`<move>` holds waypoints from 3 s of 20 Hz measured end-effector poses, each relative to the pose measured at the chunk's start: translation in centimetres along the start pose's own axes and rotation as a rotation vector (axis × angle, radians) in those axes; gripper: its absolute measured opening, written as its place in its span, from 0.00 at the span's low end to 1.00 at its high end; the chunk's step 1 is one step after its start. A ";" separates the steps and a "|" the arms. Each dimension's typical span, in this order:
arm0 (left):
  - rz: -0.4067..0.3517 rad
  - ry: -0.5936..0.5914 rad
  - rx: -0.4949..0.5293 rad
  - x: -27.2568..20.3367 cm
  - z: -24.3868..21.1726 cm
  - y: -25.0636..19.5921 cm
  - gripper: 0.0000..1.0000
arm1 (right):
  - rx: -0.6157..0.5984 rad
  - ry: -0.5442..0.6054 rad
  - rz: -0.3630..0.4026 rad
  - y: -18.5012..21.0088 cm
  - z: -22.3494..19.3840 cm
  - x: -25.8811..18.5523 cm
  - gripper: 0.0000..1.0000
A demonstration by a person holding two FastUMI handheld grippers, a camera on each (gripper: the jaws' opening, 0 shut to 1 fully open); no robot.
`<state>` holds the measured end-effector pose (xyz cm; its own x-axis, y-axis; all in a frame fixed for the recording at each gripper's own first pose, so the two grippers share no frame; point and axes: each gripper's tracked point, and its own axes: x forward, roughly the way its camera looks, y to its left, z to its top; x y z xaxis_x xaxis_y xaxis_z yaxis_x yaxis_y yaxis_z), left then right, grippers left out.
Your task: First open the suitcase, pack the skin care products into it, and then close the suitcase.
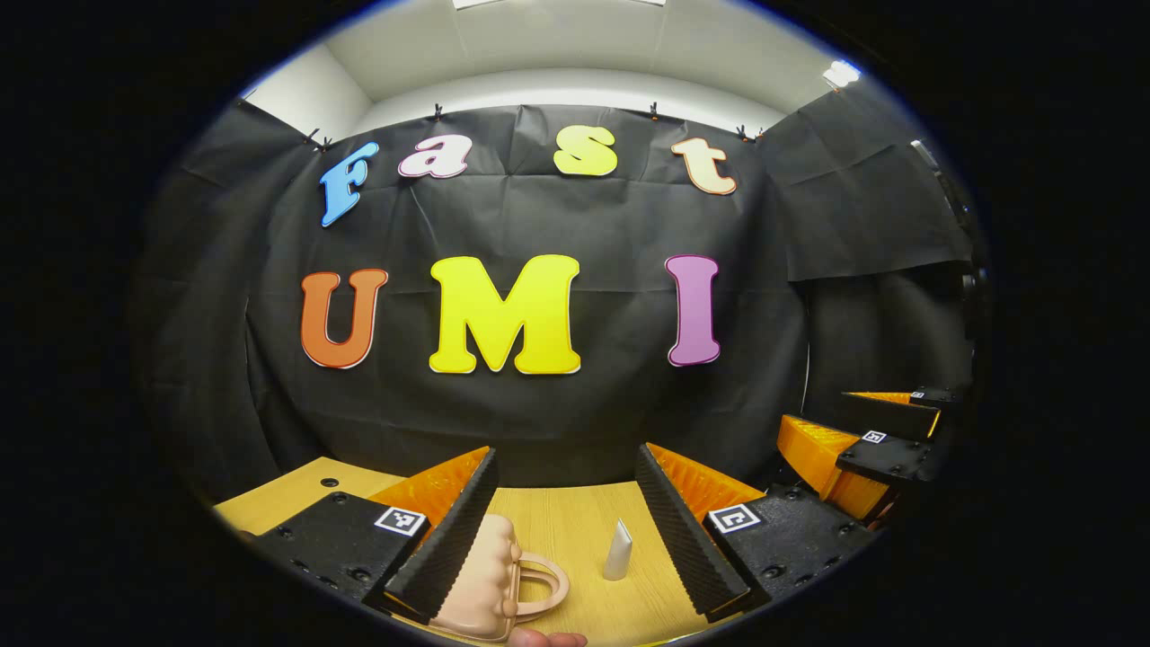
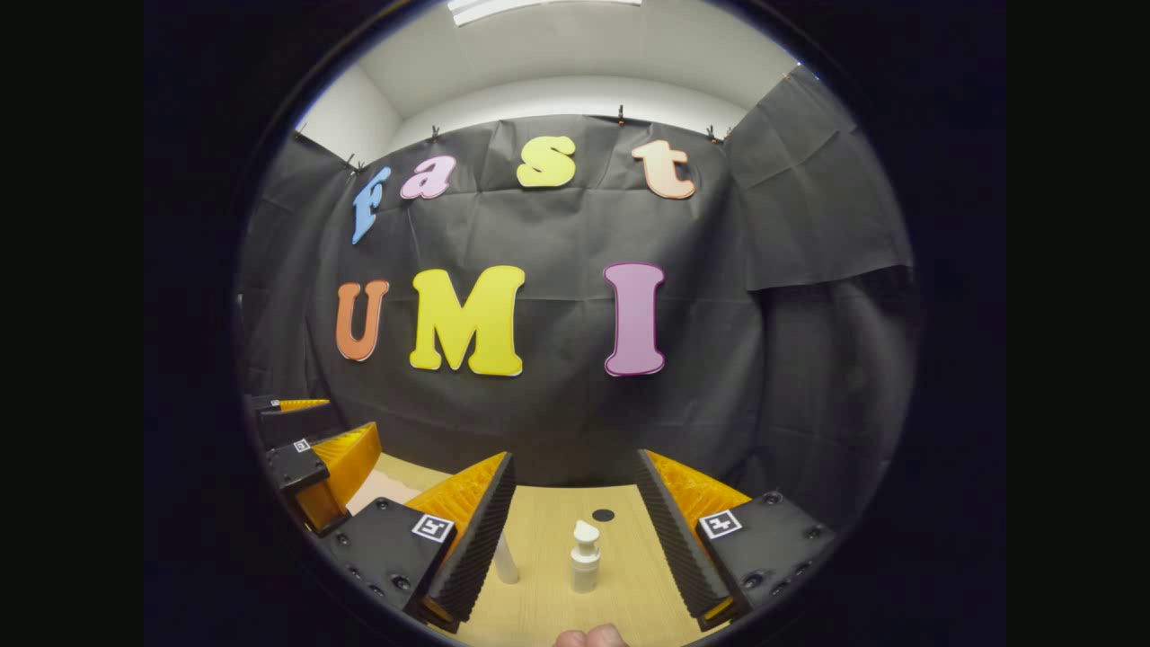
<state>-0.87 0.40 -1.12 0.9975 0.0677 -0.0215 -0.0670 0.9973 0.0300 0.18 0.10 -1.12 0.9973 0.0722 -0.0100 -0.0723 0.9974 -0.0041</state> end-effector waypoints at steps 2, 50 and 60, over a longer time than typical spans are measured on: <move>0.012 0.016 0.009 0.0 -0.5 -0.1 0.98 | -0.001 0.006 0.013 0.0 -0.2 0.0 0.80; -0.143 0.758 0.771 1.2 -27.3 1.4 0.19 | 0.071 0.274 -0.120 -8.8 -10.7 -1.4 0.80; -0.172 0.665 0.500 0.0 -20.6 1.5 0.04 | 0.080 0.245 -0.092 -7.3 -9.4 -0.6 0.80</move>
<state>-1.43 2.53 -21.71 0.7610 0.0749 -0.6444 0.2584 0.8761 0.4071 -0.01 -7.23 -10.50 0.9670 -0.0123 -0.2546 0.0293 0.9976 0.0631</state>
